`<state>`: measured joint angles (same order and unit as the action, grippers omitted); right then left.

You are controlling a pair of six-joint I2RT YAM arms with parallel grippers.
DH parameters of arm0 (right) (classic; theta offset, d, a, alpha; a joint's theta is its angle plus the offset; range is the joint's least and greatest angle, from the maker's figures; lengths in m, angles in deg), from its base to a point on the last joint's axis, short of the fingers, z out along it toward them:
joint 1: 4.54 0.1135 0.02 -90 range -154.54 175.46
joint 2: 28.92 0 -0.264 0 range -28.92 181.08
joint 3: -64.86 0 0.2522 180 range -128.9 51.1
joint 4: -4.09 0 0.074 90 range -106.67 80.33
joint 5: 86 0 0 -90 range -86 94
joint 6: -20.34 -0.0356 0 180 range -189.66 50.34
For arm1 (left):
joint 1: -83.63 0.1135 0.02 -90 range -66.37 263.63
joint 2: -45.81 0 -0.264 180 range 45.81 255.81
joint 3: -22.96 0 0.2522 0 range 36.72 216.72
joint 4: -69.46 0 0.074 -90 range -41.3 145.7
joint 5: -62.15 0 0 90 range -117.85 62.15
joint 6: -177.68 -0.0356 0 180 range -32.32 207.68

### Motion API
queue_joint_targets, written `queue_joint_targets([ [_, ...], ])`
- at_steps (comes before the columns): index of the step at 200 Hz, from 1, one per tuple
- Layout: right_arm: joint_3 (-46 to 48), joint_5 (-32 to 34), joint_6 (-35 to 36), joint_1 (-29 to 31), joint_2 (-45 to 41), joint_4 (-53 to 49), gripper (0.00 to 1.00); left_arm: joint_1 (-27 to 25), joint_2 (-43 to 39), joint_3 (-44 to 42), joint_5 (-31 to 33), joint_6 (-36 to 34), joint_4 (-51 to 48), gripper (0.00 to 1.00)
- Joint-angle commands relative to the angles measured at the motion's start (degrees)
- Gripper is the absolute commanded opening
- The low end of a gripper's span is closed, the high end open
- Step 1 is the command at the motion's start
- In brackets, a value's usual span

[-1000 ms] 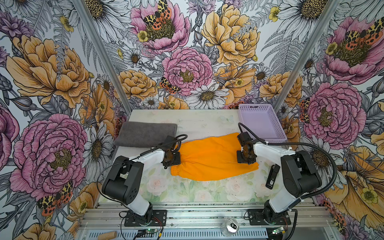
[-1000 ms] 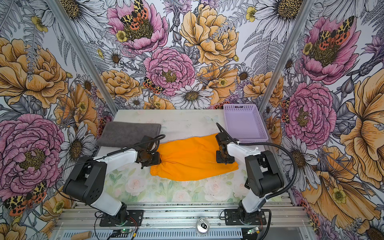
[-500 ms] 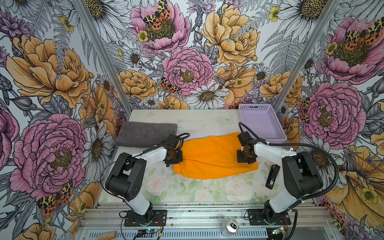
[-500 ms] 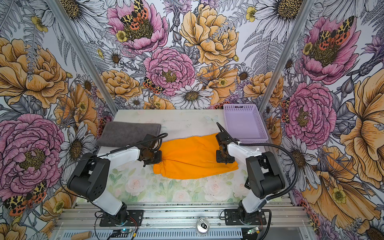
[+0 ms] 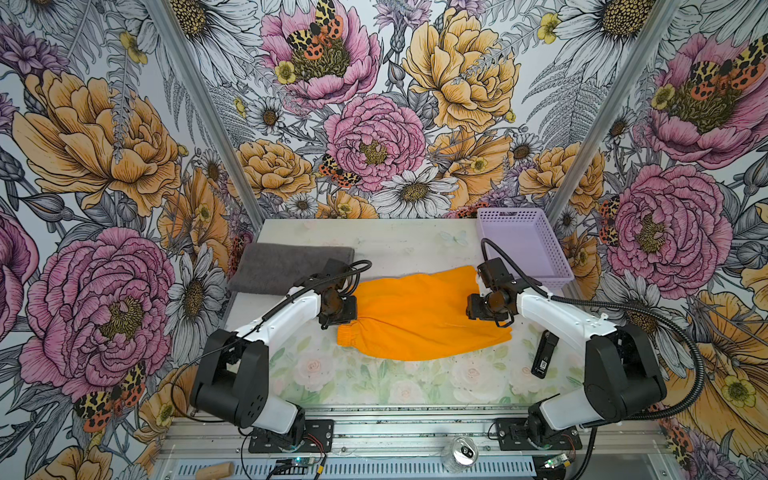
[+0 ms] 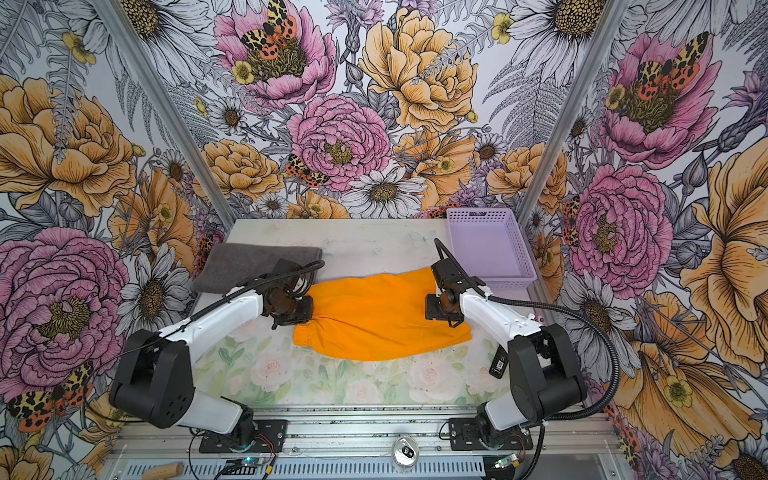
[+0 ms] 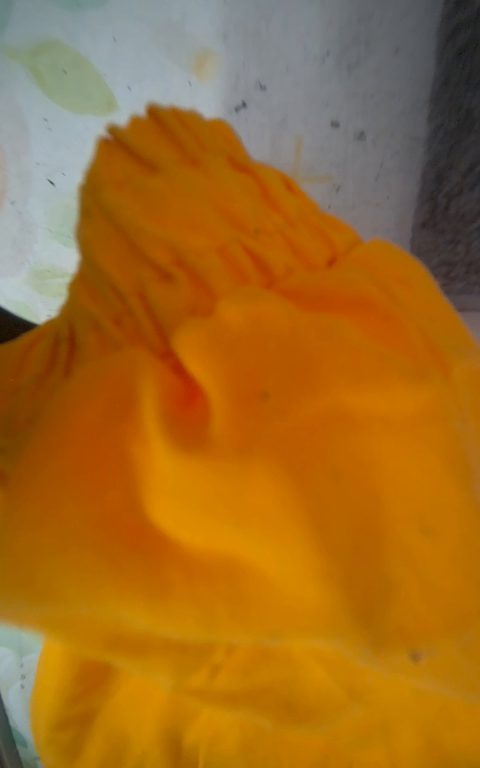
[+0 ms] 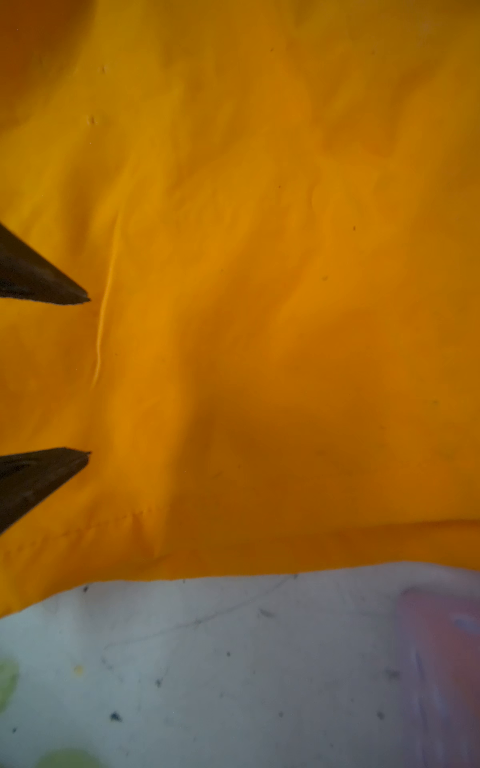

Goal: Fold and stack the mixed laundry pile

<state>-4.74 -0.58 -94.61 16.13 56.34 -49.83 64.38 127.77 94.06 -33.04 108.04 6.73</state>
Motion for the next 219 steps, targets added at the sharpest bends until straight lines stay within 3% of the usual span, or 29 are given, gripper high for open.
queue_joint_targets([
  [1, -3.33, -6.31, -3.31, 5.32, 0.99, 4.8, 0.56, 1.31, -4.28, 2.83, 1.66, -1.22, -8.68, 0.0],
  [39, -8.44, -12.17, -9.38, 14.8, 10.55, 16.23, 0.46, 1.84, -8.77, 5.0, 1.47, 0.67, -15.03, 0.0],
  [80, -15.41, -17.75, -13.38, 21.0, 23.56, 24.87, 0.32, 2.61, -13.51, 7.88, 3.27, 2.47, -22.04, 0.0],
  [141, -29.9, -27.37, -14.48, 29.12, 38.5, 26.87, 0.29, 3.21, -15.38, 13.31, 3.55, 3.97, -28.08, 0.0],
  [175, -23.69, -23.76, -13.64, 25.23, 31.61, 25.16, 0.32, 1.38, -14.36, 14.19, 2.82, 5.87, -28.46, 0.0],
  [219, -10.69, -18.34, -4.78, 14.9, 16.08, 9.78, 0.36, -4.26, -9.96, 17.16, 2.73, 8.66, -28.29, 0.0],
])
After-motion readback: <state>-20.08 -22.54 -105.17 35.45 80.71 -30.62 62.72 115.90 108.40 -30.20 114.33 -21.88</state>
